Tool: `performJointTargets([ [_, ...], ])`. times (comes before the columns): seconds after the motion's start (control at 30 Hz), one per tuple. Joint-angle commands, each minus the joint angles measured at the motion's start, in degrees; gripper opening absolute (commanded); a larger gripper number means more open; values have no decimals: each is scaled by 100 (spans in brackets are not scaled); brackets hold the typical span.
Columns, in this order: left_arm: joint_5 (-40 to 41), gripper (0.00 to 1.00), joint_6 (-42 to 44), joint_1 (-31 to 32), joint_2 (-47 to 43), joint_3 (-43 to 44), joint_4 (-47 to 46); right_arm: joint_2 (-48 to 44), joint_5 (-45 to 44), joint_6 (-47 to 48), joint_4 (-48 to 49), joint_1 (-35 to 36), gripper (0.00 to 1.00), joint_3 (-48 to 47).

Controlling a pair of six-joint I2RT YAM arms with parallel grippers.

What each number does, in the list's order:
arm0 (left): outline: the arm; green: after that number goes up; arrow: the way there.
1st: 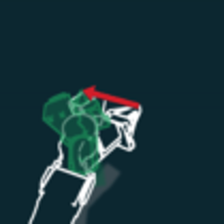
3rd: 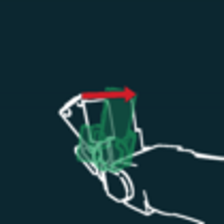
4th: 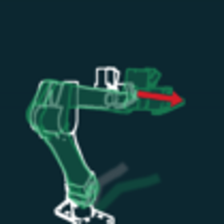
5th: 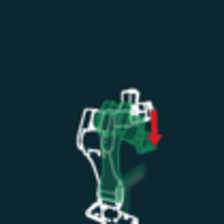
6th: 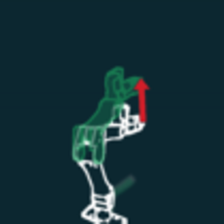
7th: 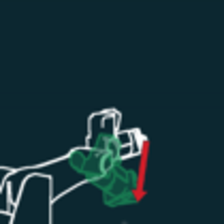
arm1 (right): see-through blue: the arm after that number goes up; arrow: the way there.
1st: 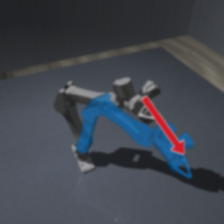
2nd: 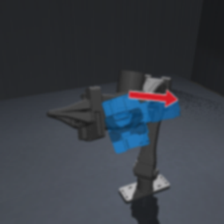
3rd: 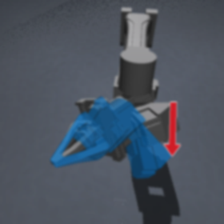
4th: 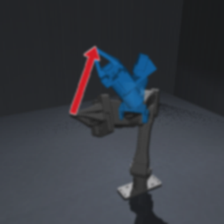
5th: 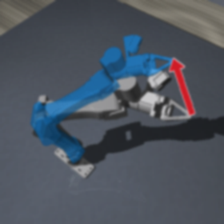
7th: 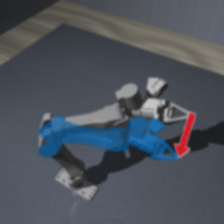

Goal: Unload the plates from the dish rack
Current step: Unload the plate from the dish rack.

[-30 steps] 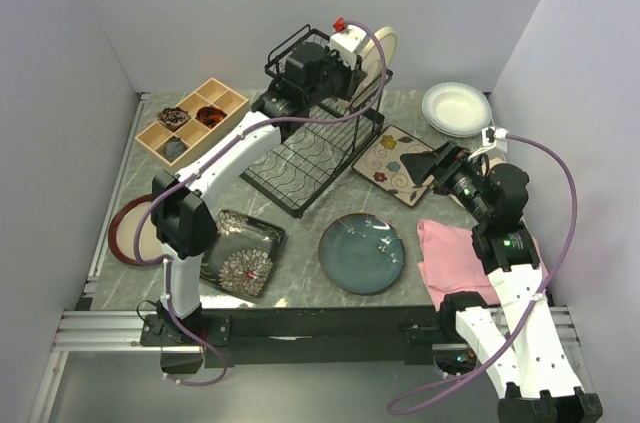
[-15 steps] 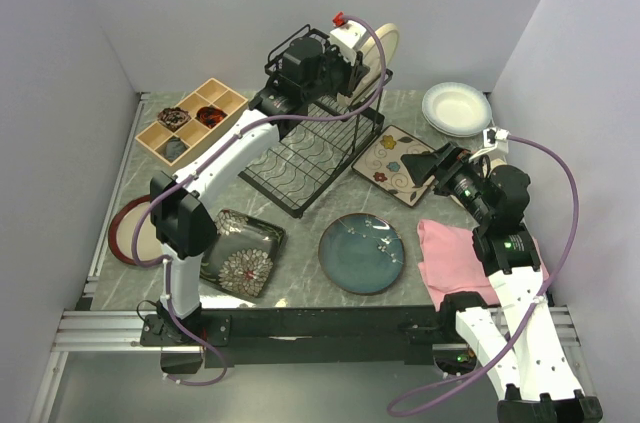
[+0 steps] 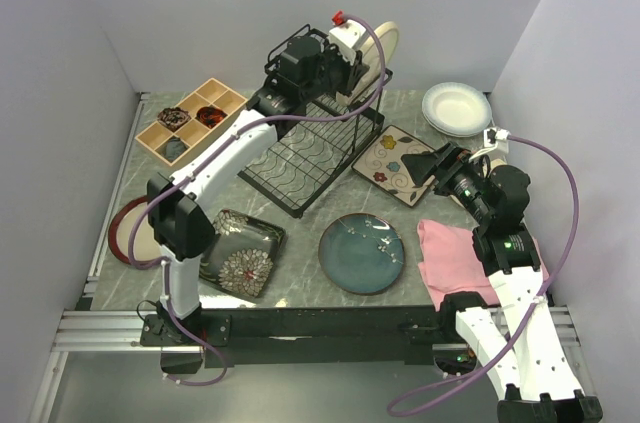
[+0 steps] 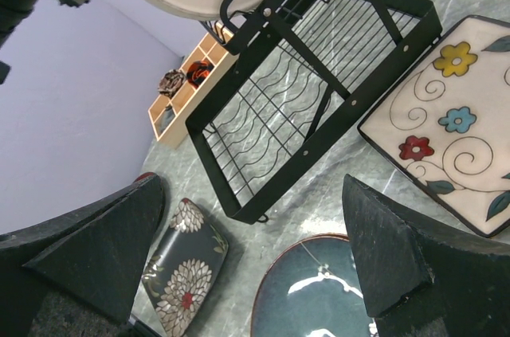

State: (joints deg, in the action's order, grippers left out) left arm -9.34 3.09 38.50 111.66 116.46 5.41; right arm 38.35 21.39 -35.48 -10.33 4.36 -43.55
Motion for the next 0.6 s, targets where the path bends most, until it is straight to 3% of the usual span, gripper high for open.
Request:
performJointTargets([
  [0.0, -173, 1, 403, -9, -900, 500, -1051, -56, -143, 85, 57, 39, 100, -110],
  [0.27, -279, 1, 446, 35, -1102, 325, -1208, -47, -161, 68, 48, 39, 100, -110],
  [0.37, -147, 1, 806, 157, -1304, -97, -1375, -3, -161, 15, 22, 39, 100, -119],
  [0.57, 880, 1, 2359, 816, -1664, -589, -1420, 103, -143, -55, -13, 47, 100, -180],
])
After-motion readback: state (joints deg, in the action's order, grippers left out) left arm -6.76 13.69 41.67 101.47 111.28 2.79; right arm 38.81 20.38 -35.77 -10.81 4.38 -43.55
